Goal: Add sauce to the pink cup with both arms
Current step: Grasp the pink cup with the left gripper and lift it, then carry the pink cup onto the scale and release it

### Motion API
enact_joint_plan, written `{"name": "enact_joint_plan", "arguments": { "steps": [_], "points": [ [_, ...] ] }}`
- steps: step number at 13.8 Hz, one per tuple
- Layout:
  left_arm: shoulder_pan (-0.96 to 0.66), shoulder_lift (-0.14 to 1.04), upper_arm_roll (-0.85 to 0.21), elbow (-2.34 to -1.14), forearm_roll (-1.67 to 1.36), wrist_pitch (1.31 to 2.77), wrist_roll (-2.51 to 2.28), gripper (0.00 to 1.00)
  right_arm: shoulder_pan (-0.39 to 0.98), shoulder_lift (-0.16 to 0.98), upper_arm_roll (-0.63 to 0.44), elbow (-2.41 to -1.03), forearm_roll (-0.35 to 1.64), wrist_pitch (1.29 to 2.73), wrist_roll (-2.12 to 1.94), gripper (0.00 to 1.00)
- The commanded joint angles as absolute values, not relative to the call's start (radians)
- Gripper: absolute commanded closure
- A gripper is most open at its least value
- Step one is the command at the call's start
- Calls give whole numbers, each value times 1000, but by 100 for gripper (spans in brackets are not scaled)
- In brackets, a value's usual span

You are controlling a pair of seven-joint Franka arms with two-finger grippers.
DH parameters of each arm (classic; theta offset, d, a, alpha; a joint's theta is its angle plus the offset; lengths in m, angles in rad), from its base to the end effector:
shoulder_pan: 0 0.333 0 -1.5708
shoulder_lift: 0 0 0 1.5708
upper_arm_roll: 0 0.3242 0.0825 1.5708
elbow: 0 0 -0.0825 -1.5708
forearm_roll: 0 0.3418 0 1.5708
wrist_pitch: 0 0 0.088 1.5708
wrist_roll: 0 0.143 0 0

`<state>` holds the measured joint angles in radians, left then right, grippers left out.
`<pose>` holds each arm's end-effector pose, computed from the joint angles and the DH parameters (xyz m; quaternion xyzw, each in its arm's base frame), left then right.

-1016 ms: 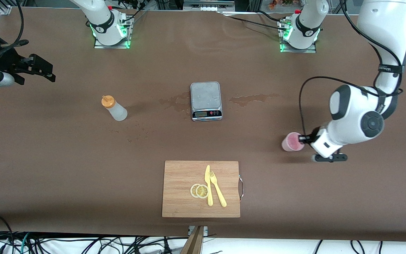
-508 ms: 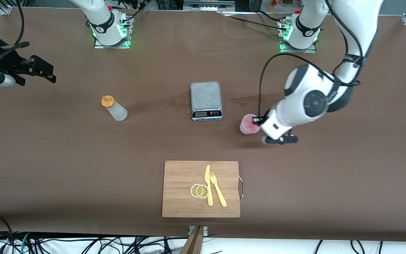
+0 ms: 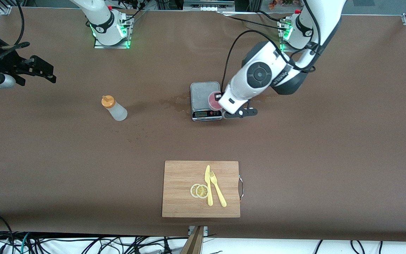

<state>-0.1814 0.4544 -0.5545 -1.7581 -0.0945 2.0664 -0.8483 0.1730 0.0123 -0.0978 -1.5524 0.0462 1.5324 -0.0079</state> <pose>0.4637 -0.3922 0.3343 0.9818 0.0974 -0.1412 0.0810 0.5091 0.0455 0.5952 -0.9987 -0.0420 0.0169 0.0219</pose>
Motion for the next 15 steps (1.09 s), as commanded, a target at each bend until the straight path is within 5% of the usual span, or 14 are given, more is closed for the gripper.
{"name": "enact_joint_plan", "arguments": {
  "steps": [1, 14, 15],
  "points": [
    [-218, 419, -572, -1845, -87, 2152, -957, 100, 167, 20, -100, -1532, 60, 1528, -11, 0],
    [-279, 453, -600, -1971, 69, 2368, -1193, 100, 152, 32, -103, -1532, 43, 1525, -28, 0],
    [-278, 454, -597, -1970, 69, 2368, -1193, 85, 152, 31, -103, -1534, 43, 1514, -60, 0]
  ]
}}
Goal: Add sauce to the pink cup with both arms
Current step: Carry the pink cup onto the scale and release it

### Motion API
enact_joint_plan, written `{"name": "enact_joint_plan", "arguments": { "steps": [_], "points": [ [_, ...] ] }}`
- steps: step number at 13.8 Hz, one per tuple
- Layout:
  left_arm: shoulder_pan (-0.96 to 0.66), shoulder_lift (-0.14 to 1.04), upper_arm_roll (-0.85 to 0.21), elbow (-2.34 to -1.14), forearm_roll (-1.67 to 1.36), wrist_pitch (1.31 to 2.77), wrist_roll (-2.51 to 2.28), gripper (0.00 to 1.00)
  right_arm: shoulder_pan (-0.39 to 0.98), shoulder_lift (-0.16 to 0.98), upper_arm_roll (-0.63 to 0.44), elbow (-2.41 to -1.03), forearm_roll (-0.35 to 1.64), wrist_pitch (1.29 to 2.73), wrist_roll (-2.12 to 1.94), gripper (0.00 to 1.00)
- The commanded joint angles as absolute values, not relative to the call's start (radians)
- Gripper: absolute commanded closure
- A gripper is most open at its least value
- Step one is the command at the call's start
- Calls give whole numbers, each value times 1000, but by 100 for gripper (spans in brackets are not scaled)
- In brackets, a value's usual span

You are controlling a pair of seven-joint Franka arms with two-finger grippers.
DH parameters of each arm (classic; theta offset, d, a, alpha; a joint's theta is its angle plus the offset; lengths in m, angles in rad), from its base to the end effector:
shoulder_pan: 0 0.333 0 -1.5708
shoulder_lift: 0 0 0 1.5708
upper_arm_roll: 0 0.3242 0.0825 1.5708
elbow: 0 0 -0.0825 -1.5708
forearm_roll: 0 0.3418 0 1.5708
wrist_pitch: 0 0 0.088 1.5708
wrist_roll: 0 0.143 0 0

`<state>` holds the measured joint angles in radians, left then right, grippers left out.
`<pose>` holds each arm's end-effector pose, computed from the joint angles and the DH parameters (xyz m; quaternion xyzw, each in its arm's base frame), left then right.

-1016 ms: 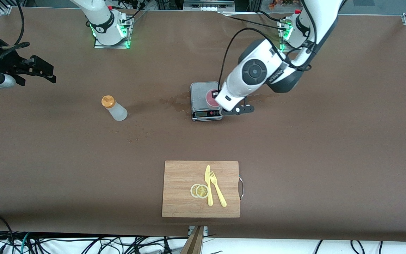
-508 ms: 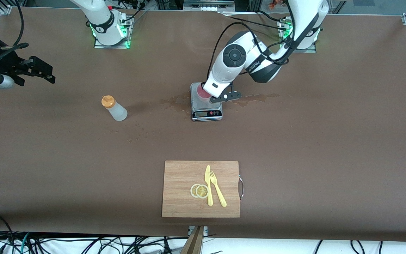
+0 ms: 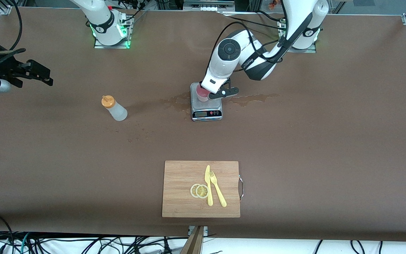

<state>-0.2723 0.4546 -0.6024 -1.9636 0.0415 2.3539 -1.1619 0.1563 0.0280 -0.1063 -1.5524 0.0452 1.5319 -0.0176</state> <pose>0.3905 -0.4404 0.2814 0.9821 0.1524 -0.0898 0.0650 0.5140 0.0331 0.5871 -0.9989 -0.0341 0.0245 0.0207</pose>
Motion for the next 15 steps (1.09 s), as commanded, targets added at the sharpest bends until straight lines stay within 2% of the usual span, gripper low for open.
{"name": "enact_joint_plan", "arguments": {
  "steps": [1, 2, 3, 6, 11, 15],
  "points": [
    [-278, 459, -595, -1968, 69, 2367, -1193, 69, 153, 29, -101, -1540, 43, 1505, -124, 0],
    [-276, 459, -592, -1965, 69, 2367, -1193, 27, 155, 29, -100, -1534, 41, 1506, -190, 0],
    [-275, 457, -592, -1962, 69, 2367, -1192, 0, 155, 31, -101, -1531, 44, 1502, -211, 0],
    [-268, 442, -592, -1921, 55, 2347, -1183, 0, 156, 34, -98, -1548, 55, 1476, -353, 0],
    [-230, 413, -584, -1777, 64, 2180, -1071, 0, 137, 81, -104, -1548, 98, 1489, -682, 0],
    [-192, 368, -488, -1628, 54, 1986, -824, 0, 51, 165, -98, -1548, 228, 1508, -914, 0]
  ]
}}
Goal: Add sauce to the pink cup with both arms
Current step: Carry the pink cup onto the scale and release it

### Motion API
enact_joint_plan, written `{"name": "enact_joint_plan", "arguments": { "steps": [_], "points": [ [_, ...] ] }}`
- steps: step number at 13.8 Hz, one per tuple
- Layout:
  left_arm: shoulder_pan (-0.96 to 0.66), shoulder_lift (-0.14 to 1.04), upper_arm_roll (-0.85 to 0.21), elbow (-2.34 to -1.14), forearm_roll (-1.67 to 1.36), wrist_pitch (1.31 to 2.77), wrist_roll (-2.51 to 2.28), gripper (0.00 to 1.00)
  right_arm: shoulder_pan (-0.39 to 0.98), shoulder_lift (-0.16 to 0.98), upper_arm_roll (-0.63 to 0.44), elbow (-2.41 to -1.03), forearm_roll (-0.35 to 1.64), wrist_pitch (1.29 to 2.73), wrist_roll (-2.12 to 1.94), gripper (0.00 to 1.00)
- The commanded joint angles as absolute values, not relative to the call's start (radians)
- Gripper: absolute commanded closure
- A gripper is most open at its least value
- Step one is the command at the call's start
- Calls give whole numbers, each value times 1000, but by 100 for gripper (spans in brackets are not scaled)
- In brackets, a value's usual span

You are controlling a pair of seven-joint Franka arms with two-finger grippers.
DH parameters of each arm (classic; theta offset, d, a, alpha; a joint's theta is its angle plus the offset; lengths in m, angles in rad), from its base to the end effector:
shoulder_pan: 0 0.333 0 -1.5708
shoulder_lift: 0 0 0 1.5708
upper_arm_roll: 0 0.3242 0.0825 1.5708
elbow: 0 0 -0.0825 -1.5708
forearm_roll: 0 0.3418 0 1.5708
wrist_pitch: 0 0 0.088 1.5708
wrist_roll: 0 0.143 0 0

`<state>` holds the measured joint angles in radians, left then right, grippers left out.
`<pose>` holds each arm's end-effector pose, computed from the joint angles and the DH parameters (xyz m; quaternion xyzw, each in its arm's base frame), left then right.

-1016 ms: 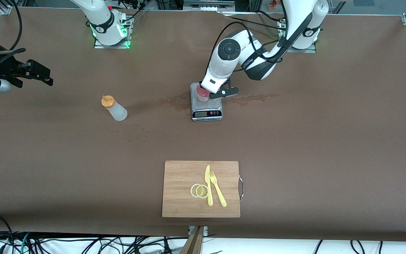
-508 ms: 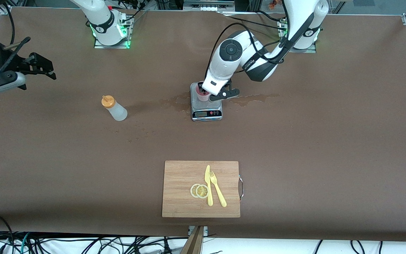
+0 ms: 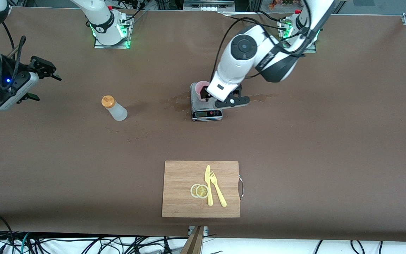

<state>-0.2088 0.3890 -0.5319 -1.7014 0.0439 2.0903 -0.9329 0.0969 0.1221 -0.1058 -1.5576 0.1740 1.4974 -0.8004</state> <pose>0.4829 -0.3936 0.3897 0.9912 0.1042 -0.0391 0.0714 0.5311 0.0241 0.5353 -0.9166 -0.3811 0.0514 0.1095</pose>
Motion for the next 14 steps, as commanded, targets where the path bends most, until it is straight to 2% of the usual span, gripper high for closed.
{"name": "enact_joint_plan", "arguments": {
  "steps": [1, 4, 6, 10, 14],
  "points": [
    [-189, 361, -448, -1587, 52, 1933, -760, 0, 32, 182, -98, -1551, 253, 1514, -970, 0],
    [-161, 324, -324, -1511, -20, 1804, -562, 0, -1, 199, -98, -1587, 270, 1557, -1139, 0],
    [-124, 276, -241, -1505, -50, 1757, -432, 0, -29, 196, -103, -1673, 349, 1607, -1283, 0],
    [-64, 196, -160, -1500, -51, 1659, -353, 0, -75, 189, -107, -1842, 486, 1680, -1529, 0],
    [-40, 157, -75, -1500, -48, 1582, -154, 0, -83, 205, -164, -2003, 670, 1732, -1842, 0]
  ]
}}
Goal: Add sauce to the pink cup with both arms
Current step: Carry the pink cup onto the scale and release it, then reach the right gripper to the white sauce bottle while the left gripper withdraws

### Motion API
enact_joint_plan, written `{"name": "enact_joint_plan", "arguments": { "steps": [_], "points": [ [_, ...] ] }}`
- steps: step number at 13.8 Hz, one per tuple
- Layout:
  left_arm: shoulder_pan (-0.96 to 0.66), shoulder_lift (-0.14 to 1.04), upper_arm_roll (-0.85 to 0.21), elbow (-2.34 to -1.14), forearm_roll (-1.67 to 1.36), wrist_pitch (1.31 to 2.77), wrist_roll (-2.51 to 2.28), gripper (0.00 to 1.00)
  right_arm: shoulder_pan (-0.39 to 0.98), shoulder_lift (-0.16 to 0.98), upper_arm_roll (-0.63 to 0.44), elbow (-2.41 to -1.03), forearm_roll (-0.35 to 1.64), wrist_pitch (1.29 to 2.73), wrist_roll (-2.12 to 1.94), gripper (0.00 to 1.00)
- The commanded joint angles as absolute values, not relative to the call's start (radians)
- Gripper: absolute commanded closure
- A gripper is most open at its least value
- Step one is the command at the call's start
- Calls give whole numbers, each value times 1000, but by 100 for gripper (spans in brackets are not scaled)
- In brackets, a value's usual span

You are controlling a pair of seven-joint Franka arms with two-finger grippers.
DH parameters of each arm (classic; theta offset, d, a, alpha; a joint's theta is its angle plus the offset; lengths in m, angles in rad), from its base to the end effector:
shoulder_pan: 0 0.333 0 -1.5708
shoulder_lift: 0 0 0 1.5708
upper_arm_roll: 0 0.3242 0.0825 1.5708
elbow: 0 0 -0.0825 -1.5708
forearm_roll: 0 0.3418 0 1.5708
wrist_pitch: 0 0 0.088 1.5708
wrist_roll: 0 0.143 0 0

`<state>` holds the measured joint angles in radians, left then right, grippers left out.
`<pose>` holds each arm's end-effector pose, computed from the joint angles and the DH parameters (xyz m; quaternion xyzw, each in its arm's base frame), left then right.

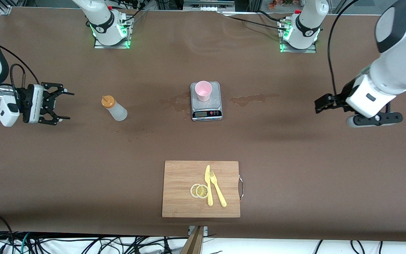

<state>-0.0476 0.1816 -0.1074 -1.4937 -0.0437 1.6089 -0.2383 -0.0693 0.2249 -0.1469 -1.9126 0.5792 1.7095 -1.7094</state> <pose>0.5594 -0.0886 0.5356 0.9980 0.0437 -0.0382 0.0245 0.5209 -0.0388 0.3668 -0.7587 -0.5659 -0.0922 0.3094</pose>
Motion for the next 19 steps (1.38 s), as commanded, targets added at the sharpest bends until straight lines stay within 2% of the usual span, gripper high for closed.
{"name": "enact_joint_plan", "arguments": {
  "steps": [1, 4, 7, 11, 19],
  "points": [
    [-40, 149, -51, -1500, -48, 1560, -123, 0, -83, 233, -178, -2016, 696, 1730, -1926, 0],
    [-32, 133, 12, -1487, -48, 1526, 6, 0, -87, 339, -196, -2016, 819, 1717, -2223, 0],
    [-11, 133, 17, -1473, -49, 1497, 9, 0, -101, 412, -198, -2016, 841, 1668, -2394, 0],
    [-5, 141, 12, -1470, -48, 1490, 8, 0, -106, 569, -198, -2013, 975, 1640, -2621, 0],
    [-15, 147, 11, -1465, -48, 1480, 8, 0, -15, 618, -193, -2010, 1104, 1635, -2680, 0]
  ]
}}
